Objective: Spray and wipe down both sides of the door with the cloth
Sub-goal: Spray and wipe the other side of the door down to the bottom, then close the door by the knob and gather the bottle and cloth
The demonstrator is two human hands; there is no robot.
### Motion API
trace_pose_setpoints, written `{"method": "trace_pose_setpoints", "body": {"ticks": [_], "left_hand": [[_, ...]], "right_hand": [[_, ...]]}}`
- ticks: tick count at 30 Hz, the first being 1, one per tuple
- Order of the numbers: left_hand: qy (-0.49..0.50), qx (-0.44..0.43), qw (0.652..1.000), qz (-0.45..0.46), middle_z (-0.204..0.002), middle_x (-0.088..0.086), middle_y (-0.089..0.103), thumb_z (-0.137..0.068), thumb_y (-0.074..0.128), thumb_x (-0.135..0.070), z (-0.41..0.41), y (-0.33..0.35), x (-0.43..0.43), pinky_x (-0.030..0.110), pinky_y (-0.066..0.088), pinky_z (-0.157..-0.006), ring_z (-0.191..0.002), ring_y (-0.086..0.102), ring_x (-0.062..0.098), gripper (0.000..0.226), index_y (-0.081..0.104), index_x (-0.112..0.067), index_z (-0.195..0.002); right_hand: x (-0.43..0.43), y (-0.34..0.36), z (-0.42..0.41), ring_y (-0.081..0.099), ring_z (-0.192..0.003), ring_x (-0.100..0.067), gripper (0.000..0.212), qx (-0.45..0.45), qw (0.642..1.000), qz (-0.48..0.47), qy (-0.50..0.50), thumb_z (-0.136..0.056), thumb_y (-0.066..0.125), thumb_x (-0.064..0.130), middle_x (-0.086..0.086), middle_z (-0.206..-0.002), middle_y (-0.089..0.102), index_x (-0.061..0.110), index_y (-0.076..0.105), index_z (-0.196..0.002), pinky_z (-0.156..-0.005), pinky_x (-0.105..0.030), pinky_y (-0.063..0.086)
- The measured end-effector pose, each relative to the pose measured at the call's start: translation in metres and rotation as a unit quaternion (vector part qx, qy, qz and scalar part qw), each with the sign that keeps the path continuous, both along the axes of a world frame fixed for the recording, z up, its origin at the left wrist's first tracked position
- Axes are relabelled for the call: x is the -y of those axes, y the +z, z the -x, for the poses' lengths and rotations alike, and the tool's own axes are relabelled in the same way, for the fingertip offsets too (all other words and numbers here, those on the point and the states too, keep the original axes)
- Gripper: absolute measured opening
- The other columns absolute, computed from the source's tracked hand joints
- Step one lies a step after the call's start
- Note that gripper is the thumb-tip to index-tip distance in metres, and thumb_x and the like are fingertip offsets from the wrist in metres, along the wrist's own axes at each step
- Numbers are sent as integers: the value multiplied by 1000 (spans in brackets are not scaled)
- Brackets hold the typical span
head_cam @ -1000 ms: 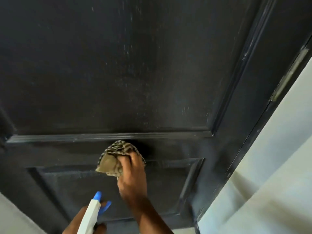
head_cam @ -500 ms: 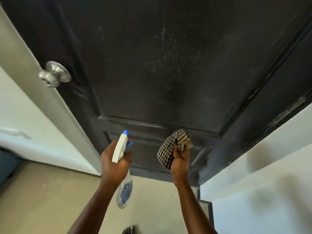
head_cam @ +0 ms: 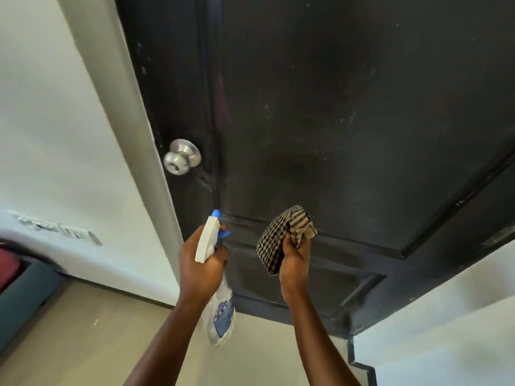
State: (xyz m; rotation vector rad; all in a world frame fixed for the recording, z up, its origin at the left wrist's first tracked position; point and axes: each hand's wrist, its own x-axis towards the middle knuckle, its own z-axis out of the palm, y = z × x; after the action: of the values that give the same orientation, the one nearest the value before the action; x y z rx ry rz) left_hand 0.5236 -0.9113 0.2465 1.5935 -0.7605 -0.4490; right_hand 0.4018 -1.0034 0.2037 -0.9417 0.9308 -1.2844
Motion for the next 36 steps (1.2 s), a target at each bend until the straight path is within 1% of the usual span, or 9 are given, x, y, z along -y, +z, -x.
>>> {"method": "trace_pose_setpoints", "body": {"ticks": [2, 5, 10, 15, 19, 22, 26, 32, 36], "left_hand": [[-16, 10, 1000, -5, -87, 6, 66, -81, 65, 6, -23, 1, -6, 10, 46, -53, -68, 62, 21, 35, 65, -13, -110], [-31, -3, 999, -4, -94, 2, 67, -82, 65, 5, -67, 5, -22, 24, 55, -63, -75, 65, 24, 39, 64, -19, -112], [-35, 29, 999, -13, -92, 0, 65, -80, 66, 5, -142, 4, -43, 17, 52, -58, -72, 66, 26, 39, 65, -18, -110], [-23, 24, 999, -28, -94, -5, 65, -80, 64, 7, -185, 2, -54, 43, 59, -75, -78, 65, 29, 39, 66, -19, -110], [-22, 8, 999, -23, -97, -8, 65, -82, 64, 6, -201, -3, -48, 51, 58, -80, -80, 65, 31, 38, 65, -21, -109], [-27, 3, 999, -19, -95, -10, 65, -82, 64, 6, -207, -6, -40, 43, 60, -74, -77, 65, 30, 40, 65, -25, -107], [-49, -6, 999, -17, -91, -11, 64, -82, 63, 5, -214, -7, -26, 15, 51, -53, -68, 64, 26, 39, 64, -26, -105], [-102, -22, 994, -36, -92, -9, 64, -67, 65, -20, -216, 0, 4, 13, 51, -59, -78, 64, 21, 44, 61, -29, -110], [-188, -29, 982, -13, -100, -7, 62, -59, 66, -16, -212, 14, 18, 7, 48, -63, -92, 60, 14, 58, 55, -34, -112]], "right_hand": [[-4, 5, -29, 54, -111, -3, 43, 4, 1000, 17, 0, -98, 42, -4, 3, -127, 54, 16, 41, -137, -100, -22, 41], [-14, 17, -87, 55, -107, 6, 41, -4, 999, 48, -6, -98, 43, -4, 9, -123, 56, 24, 44, -128, -93, -13, 42], [-22, 41, -168, 52, -105, 19, 40, -21, 992, 115, -36, -100, 43, -1, 14, -125, 52, 23, 41, -132, -93, -4, 37], [-20, 53, -210, 50, -125, -2, 44, -57, 985, 151, -57, -92, 47, 21, 6, -135, 54, 26, 42, -135, -110, -24, 36], [-6, 57, -229, 48, -129, -9, 44, -89, 979, 164, -87, -94, 48, 17, -2, -139, 52, 17, 43, -138, -114, -35, 34], [6, 57, -241, 48, -130, -11, 49, -137, 970, 177, -98, -94, 49, 19, -3, -139, 53, 10, 43, -141, -114, -39, 35], [12, 53, -247, 48, -130, -13, 46, -150, 969, 175, -89, -97, 50, 12, -4, -139, 53, 8, 42, -142, -112, -34, 36], [7, 35, -238, 52, -126, -12, 50, -119, 983, 136, -45, -91, 47, 21, 0, -134, 56, 13, 45, -140, -110, -39, 39], [16, 16, -228, 54, -123, -17, 39, -58, 995, 75, -6, -93, 49, 11, 0, -130, 59, 27, 53, -128, -110, -44, 40]]}}
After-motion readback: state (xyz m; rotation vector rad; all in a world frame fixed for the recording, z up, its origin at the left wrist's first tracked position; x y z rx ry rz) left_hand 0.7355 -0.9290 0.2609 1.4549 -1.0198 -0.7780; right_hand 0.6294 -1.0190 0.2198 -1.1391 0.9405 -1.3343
